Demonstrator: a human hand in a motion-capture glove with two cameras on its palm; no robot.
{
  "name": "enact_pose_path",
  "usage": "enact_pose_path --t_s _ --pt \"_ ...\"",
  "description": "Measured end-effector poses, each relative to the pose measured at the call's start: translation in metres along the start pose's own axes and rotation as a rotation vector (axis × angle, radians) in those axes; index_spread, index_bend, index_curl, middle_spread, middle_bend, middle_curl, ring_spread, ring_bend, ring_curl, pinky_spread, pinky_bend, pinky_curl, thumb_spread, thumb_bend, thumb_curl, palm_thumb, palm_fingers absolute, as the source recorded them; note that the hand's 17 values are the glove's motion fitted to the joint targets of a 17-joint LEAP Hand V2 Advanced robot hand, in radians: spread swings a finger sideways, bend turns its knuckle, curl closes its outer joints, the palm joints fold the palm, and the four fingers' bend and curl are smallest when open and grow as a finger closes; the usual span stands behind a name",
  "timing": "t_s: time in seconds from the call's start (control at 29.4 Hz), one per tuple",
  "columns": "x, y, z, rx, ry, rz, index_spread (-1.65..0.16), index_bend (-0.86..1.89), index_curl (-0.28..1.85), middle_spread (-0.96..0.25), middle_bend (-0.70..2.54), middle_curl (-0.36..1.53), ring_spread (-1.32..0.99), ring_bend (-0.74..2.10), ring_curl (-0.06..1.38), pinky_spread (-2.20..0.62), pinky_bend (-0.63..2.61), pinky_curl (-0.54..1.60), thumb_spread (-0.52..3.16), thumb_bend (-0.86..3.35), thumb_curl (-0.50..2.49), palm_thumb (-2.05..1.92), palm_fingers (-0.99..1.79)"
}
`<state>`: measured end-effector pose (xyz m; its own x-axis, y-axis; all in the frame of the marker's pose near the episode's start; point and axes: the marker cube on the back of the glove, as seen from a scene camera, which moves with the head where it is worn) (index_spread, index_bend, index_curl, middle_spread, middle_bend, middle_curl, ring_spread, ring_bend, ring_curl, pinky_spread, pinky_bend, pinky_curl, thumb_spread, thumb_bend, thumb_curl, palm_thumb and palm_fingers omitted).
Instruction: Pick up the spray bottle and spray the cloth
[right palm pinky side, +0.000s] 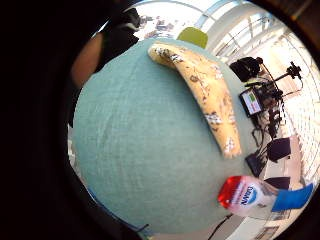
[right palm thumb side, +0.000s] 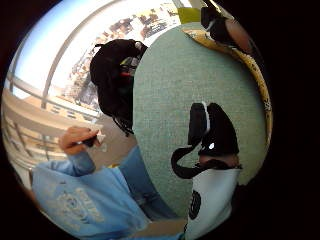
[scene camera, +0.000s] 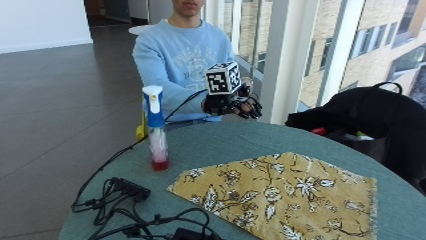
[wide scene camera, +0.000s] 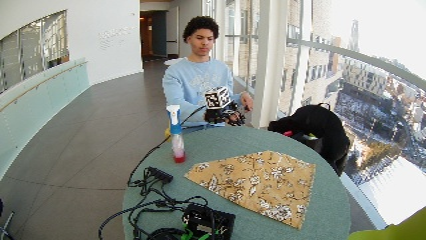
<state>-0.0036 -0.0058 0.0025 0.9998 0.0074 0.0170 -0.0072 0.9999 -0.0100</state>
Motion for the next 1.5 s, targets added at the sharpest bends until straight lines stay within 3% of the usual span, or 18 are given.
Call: enact_pose_path --t_s 0.37,0.89,1.26,1.5 --pt "-0.008 -0.027 0.010 -0.053 -0.031 0.016 -0.31 0.24 0.24 -0.07 0.43 0.22 -0.01 0.31 0.20 0.17 0.17 0.14 0.87 0.40 0.21 0.63 0.59" --pt "-0.007 -0.013 0.001 -0.062 0.021 0.011 -0.36 0.18 0.31 -0.07 0.39 0.30 -0.01 0.27 0.24 0.19 0.16 0.18 1.13 0.28 0.27 0.60 0.57" --pt "0.007 0.069 -0.020 -0.004 0.033 0.060 -0.39 0.14 0.30 -0.07 0.38 0.33 0.01 0.25 0.26 0.20 0.19 0.22 1.09 0.06 0.22 0.39 0.46" --pt "0.025 0.137 -0.056 0.127 -0.044 0.154 -0.40 0.11 0.27 -0.07 0.37 0.34 0.01 0.26 0.27 0.20 0.20 0.25 1.06 -0.01 0.23 0.37 0.41"
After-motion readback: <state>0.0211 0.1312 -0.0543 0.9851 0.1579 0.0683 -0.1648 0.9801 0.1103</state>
